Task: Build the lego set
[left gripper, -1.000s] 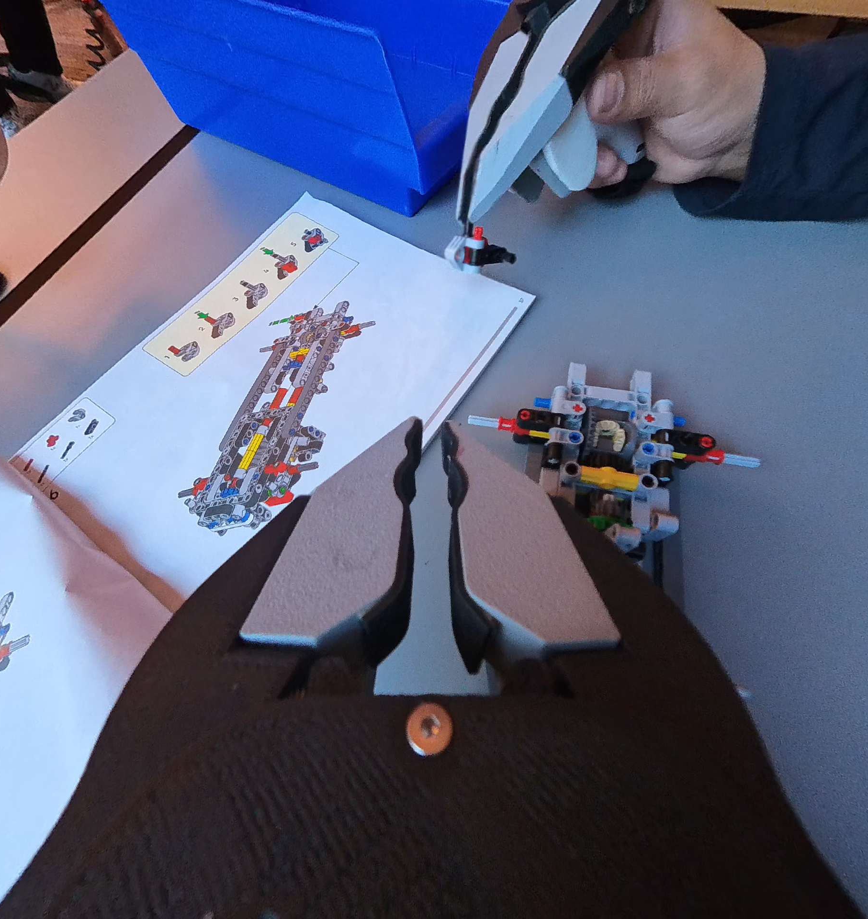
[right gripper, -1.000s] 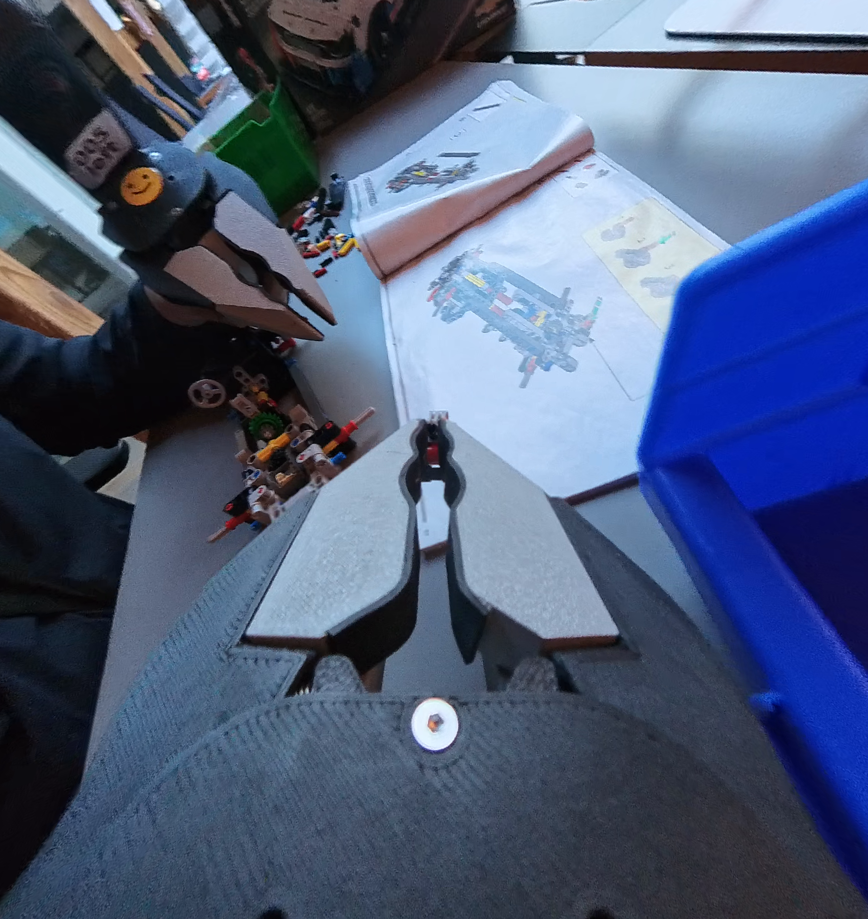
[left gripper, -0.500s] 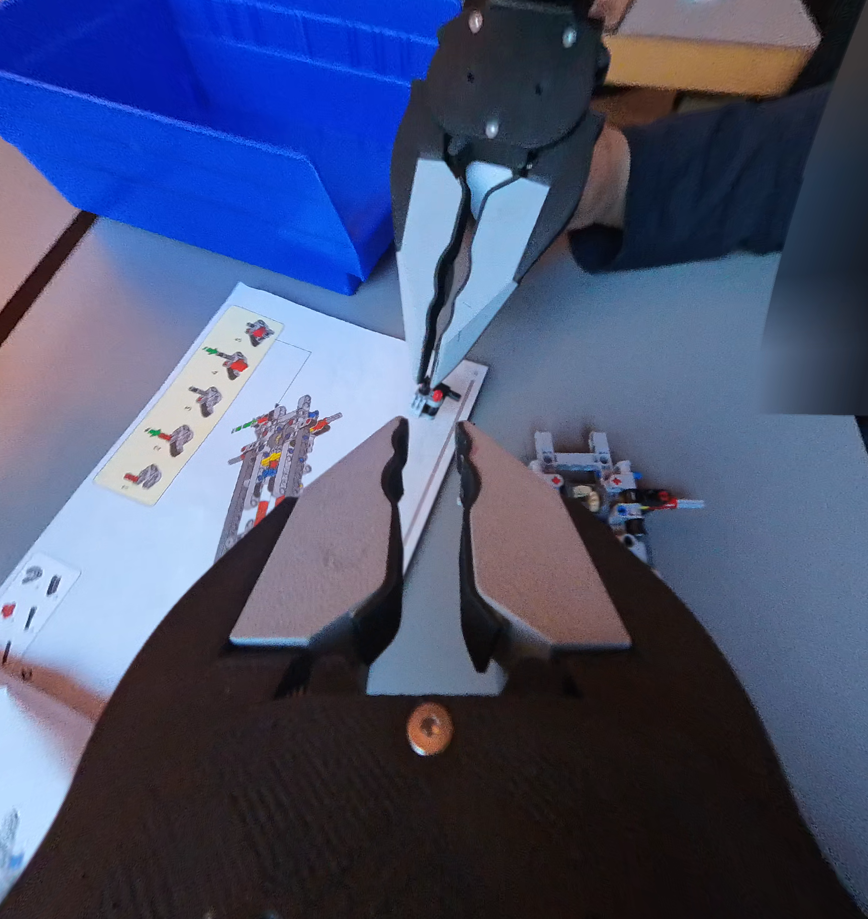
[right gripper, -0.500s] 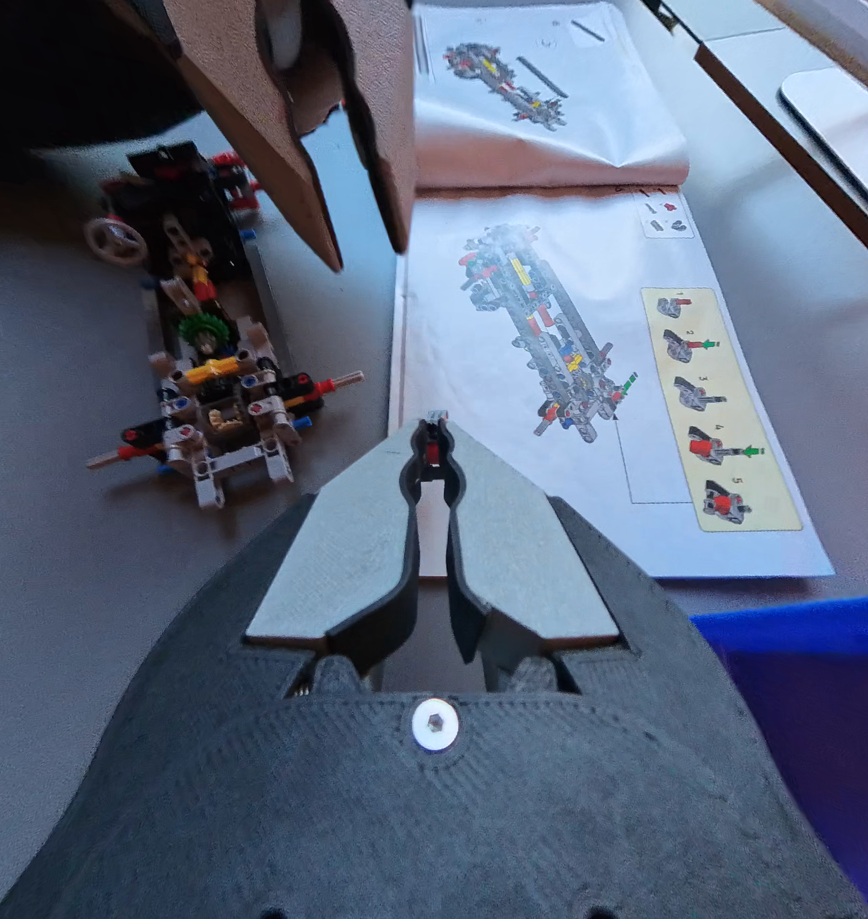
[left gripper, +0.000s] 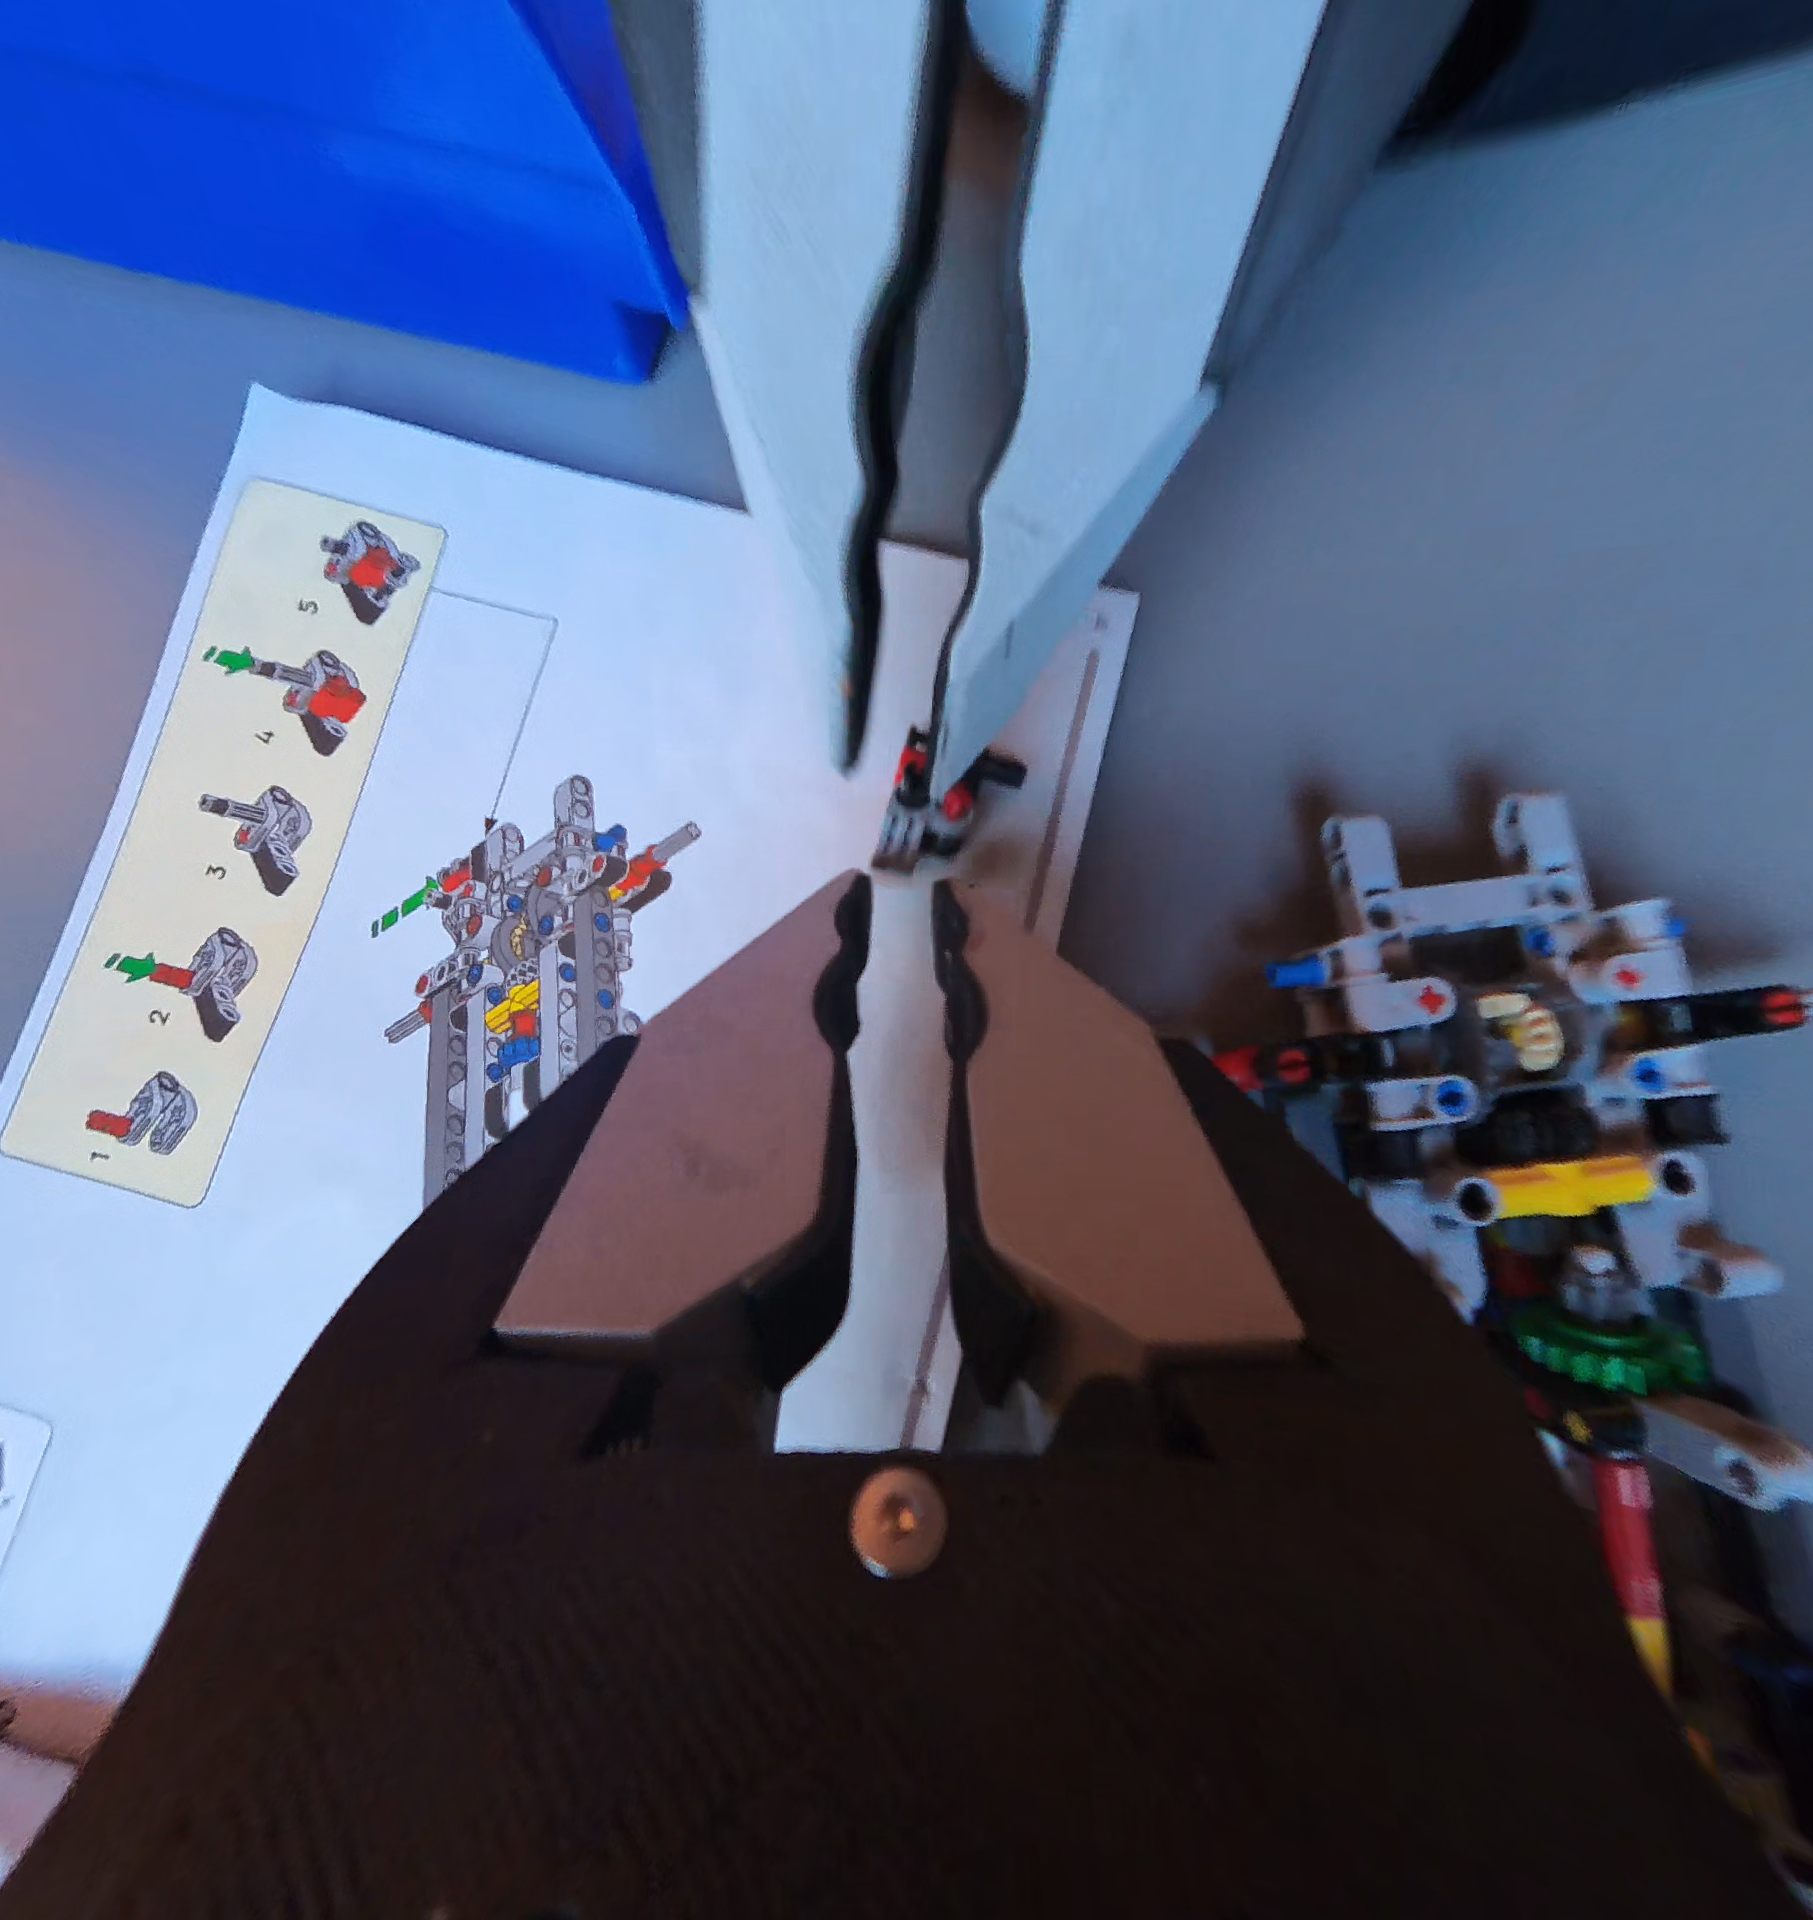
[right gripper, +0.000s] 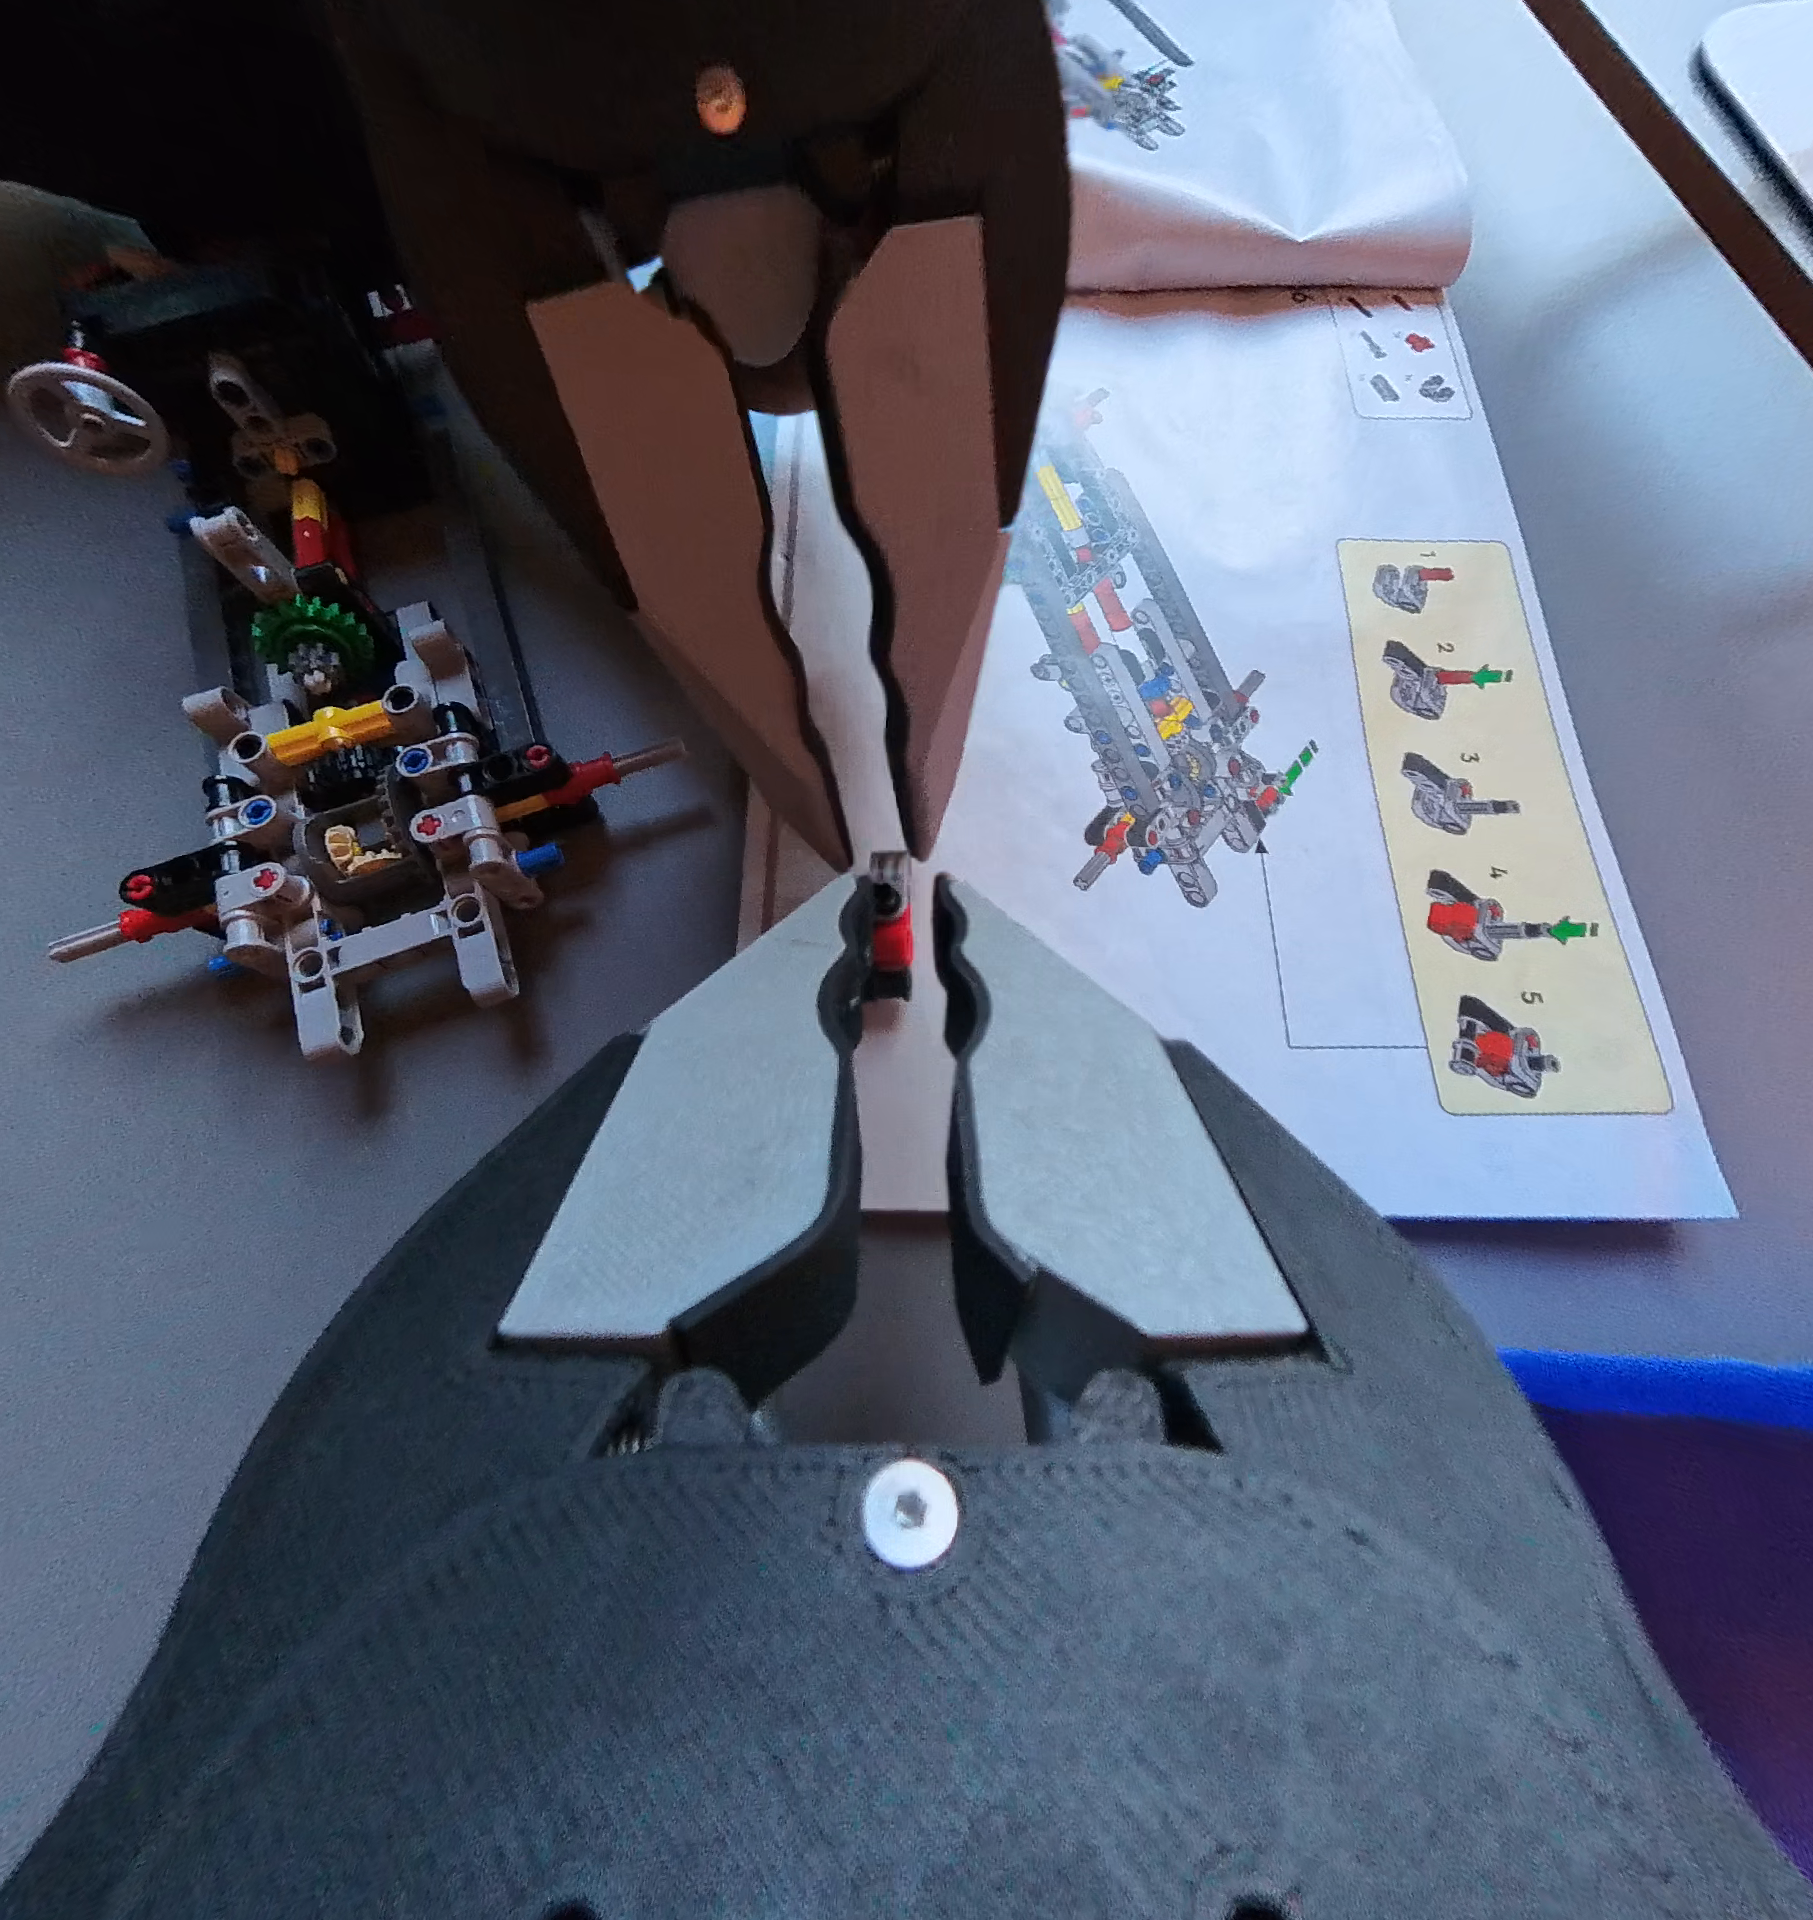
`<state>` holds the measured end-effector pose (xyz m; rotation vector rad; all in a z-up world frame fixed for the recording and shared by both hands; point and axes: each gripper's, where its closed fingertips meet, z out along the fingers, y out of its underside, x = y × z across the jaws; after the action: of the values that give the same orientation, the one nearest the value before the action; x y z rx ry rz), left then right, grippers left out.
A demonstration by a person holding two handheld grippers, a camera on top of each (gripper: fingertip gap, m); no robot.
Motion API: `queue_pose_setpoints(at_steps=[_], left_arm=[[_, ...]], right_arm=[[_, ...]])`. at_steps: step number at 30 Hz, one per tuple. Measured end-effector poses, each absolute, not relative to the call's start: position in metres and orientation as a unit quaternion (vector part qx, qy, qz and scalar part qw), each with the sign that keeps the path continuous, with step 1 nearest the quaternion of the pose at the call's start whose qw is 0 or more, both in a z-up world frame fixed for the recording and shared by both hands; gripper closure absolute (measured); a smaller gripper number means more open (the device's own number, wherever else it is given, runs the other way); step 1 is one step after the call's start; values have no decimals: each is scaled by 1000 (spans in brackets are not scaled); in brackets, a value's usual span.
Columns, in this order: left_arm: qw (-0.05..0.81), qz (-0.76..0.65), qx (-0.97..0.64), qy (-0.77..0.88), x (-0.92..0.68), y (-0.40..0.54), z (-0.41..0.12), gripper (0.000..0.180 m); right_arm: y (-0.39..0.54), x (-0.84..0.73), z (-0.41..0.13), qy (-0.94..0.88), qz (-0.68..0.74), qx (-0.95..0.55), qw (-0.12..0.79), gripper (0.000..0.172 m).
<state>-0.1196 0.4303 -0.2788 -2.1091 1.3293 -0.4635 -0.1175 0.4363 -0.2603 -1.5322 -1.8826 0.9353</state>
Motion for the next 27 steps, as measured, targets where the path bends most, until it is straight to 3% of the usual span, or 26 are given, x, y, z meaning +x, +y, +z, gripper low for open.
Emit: queue_pose_setpoints(at_steps=[5, 14, 27], left_arm=[[301, -145, -788, 516, -124, 430, -281, 177], [289, -188, -783, 517, -128, 438, -272, 159], [272, -147, -782, 541, -124, 437, -283, 171]], right_arm=[[437, -105, -254, -679, 355, -588, 259, 153], [432, -100, -267, -643, 340, -648, 226, 135], [426, -98, -282, -660, 316, -648, 212, 146]])
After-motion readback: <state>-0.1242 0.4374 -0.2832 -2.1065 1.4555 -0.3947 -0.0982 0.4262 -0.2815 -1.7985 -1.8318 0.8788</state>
